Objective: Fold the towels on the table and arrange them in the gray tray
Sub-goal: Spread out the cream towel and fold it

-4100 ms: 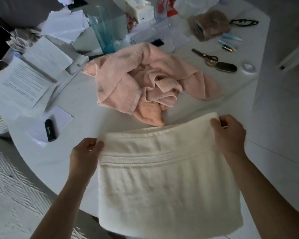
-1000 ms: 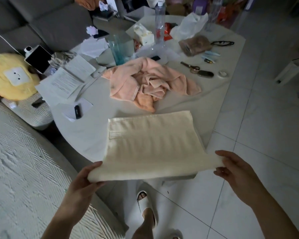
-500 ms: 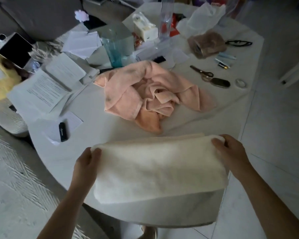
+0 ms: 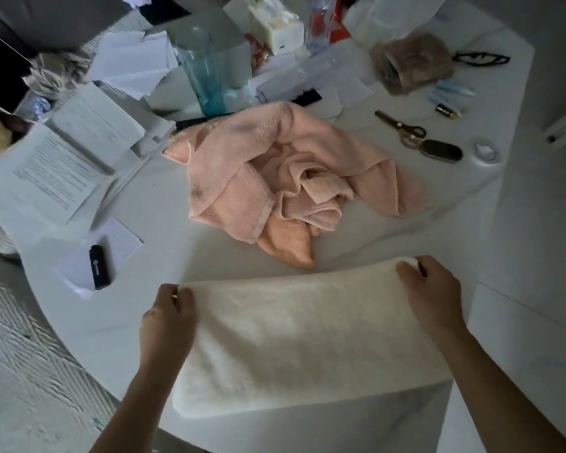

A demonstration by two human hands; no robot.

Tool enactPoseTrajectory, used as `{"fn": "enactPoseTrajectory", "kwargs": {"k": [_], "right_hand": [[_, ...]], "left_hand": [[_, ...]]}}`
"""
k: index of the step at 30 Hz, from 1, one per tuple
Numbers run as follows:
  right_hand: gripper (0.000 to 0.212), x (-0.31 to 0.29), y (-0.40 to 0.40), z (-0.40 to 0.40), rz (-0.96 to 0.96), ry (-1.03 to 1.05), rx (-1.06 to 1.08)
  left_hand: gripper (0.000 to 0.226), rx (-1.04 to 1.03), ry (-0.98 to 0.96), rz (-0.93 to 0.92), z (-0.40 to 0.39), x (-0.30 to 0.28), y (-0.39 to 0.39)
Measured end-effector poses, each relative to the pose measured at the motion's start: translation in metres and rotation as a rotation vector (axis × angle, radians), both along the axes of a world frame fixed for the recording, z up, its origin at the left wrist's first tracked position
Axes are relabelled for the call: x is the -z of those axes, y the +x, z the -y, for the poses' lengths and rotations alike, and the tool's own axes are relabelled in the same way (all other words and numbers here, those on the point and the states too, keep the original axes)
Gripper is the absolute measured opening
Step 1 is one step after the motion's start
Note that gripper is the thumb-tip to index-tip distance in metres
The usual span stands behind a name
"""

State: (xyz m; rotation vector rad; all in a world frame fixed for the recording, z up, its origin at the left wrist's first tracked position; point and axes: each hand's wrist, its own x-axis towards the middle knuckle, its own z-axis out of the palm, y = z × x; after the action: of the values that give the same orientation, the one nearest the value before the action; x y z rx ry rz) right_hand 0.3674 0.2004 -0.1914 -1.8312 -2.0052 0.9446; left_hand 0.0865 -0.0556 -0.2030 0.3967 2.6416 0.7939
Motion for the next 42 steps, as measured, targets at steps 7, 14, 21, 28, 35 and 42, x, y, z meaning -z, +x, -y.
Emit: {"fn": "enactPoseTrajectory", "kwargs": {"k": [7,14,21,28,35,42], "right_hand": [[0.064,-0.006,-0.076,0.104,0.12,0.469,-0.461],[0.075,0.027,-0.125,0.171,0.135,0.319,-0.943],[0.081,0.039,-0.038,0.093,0.449,0.405,-0.825],[0.08,0.038,0.021,0.054,0.556,0.377,-0.725],[0.076,0.017,-0.004,0.077,0.57,0.326,-0.503],[0.07,0.017,-0.105,0.2,0.246,0.382,-1.007]], "left_hand": [[0.048,0.569,0.081,-0.394,-0.018,-0.009,0.051],[0.07,0.83,-0.246,-0.392,0.014,0.03,0.044],[0.065,0.772,-0.295,-0.364,0.012,0.029,0.049],[0.066,0.762,-0.311,-0.344,0.011,0.025,0.051],[0.07,0.619,-0.332,-0.292,0.051,0.018,0.056],[0.063,0.791,-0.193,-0.268,0.049,0.022,0.08]]}}
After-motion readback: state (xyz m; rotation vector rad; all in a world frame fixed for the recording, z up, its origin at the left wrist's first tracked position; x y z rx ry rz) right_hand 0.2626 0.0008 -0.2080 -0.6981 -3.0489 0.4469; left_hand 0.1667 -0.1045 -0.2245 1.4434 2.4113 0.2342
